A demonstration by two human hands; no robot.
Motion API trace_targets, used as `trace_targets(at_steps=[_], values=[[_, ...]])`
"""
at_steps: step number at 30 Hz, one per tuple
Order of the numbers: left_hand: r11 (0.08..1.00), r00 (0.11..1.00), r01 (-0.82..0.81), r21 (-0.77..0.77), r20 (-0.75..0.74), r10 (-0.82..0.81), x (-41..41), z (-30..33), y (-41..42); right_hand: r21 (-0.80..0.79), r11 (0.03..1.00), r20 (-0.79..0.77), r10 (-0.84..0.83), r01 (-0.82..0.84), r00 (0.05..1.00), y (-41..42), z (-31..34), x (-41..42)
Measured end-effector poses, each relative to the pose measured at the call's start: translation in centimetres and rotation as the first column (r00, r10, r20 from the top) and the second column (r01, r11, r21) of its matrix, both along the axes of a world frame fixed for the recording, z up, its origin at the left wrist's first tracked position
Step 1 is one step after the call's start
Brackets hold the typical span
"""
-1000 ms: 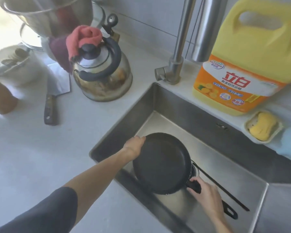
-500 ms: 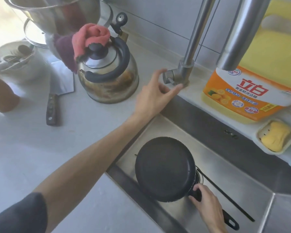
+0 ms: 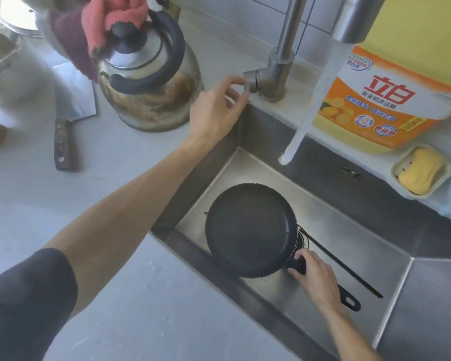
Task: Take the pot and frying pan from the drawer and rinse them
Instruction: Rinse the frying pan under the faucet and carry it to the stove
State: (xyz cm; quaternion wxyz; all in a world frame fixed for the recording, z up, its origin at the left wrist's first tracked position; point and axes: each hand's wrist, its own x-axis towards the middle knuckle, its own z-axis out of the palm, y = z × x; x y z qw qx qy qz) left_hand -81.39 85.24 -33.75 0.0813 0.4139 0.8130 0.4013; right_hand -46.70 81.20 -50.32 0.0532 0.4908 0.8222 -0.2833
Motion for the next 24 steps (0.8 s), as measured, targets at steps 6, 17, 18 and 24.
trace_targets(at_steps=[6,17,18,24], values=[[0.813,0.937,0.332,-0.478,0.268,-0.224,2.3,-7.6,-6.9,-0.076,0.997,0.073,-0.022,0.027,0.997,-0.2,-0.6,0.0],[0.314,0.889,0.419,-0.852,0.314,-0.334,3.9,-14.1,-9.2,-0.098,0.993,0.044,-0.066,0.070,0.997,-0.5,-1.8,-0.1],[0.350,0.884,0.427,-0.834,0.304,-0.354,3.8,-13.6,-8.9,-0.132,0.989,0.040,-0.065,0.070,0.997,-0.4,-1.6,0.1],[0.447,0.838,0.485,-0.751,0.254,-0.483,1.9,-8.6,-5.8,-0.373,0.926,0.048,-0.041,0.056,0.998,2.1,2.5,1.3]])
